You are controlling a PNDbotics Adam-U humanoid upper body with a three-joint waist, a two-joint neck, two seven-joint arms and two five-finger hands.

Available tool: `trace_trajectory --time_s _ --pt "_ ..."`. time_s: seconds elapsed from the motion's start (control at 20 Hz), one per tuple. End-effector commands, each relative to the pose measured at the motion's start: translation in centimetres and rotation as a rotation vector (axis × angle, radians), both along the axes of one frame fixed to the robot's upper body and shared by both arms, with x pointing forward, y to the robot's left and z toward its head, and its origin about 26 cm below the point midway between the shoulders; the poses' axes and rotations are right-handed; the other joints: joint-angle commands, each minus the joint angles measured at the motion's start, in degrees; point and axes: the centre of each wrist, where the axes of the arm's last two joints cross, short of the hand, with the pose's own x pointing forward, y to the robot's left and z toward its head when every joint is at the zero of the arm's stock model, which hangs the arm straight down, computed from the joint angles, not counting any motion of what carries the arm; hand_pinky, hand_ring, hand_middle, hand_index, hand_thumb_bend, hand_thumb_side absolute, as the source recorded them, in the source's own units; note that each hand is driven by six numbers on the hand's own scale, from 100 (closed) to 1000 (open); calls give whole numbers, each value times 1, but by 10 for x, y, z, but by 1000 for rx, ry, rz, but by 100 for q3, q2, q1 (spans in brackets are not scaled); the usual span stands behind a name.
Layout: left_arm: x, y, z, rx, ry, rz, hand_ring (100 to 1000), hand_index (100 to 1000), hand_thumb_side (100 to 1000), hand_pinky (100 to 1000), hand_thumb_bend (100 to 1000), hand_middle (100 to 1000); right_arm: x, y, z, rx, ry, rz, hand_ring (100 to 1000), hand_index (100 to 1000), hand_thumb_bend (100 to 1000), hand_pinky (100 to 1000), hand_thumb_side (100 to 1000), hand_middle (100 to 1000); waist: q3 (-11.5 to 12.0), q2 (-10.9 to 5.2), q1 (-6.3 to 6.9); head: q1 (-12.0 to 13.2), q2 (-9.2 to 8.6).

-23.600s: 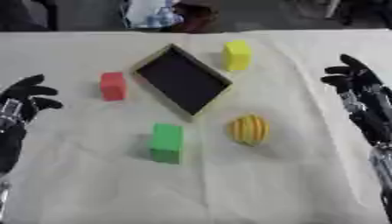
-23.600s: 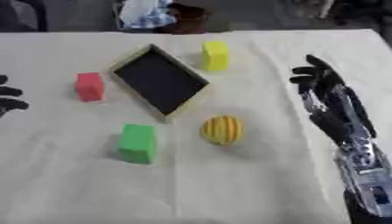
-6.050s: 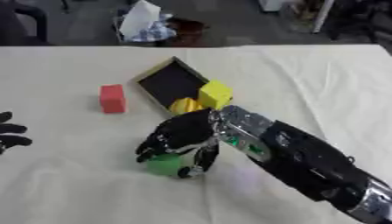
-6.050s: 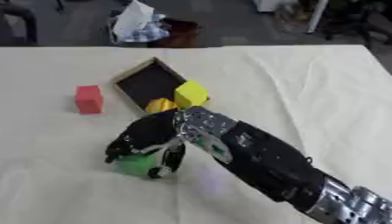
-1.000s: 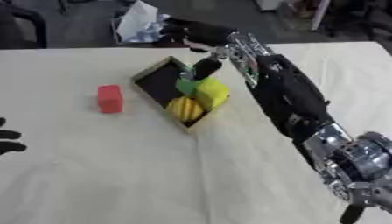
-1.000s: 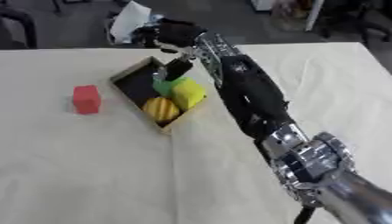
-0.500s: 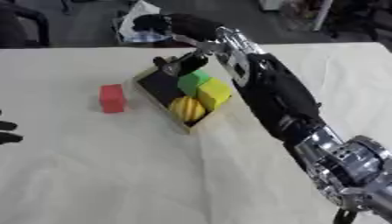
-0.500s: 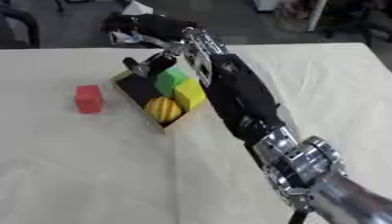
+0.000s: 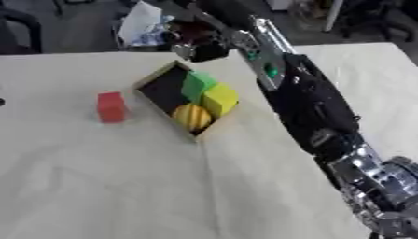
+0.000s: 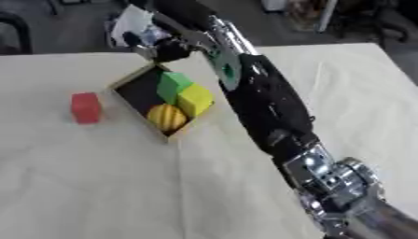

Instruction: Pick up objects on the table and place them in the box.

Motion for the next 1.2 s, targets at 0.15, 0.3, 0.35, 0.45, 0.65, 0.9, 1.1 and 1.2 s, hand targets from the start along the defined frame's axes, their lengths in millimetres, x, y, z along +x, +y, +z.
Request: trace_trajectory --time_s 0.15,0.3,0.35,0.45,0.65,0.9,1.1,1.2 --pt "17 19 31 210 -69 29 735 885 394 808 100 751 -19 -22 18 145 -86 14 729 928 100 791 160 817 -221 -200 119 241 -14" --pt "31 21 42 320 -76 23 747 887 329 806 100 763 -30 -39 16 234 -103 6 718 927 100 786 194 809 -405 -197 139 372 -15" --pt "35 21 43 356 -70 17 749 887 312 804 100 765 -34 -44 14 266 -105 0 715 927 100 784 209 806 -462 -198 144 413 -12" --pt "43 22 44 419 -51 7 750 887 309 803 100 767 -42 -53 12 326 -110 -11 714 927 100 783 218 805 -543 -200 147 470 -9" --pt "58 22 41 542 4 -11 755 888 294 794 100 774 -57 -73 3 449 -91 -57 695 934 100 774 345 795 -746 -207 157 628 15" --pt "75 19 36 648 123 8 769 912 413 798 100 797 -74 -105 -17 580 -25 -158 678 937 100 768 463 780 -903 -217 173 771 40" --pt "90 16 26 684 217 57 779 919 442 801 100 813 -91 -126 -37 660 53 -238 672 940 100 767 531 775 -956 -253 180 921 83" --pt "97 12 18 691 254 92 779 918 442 798 100 815 -98 -131 -40 689 85 -260 670 940 100 766 553 773 -979 -269 185 1030 95"
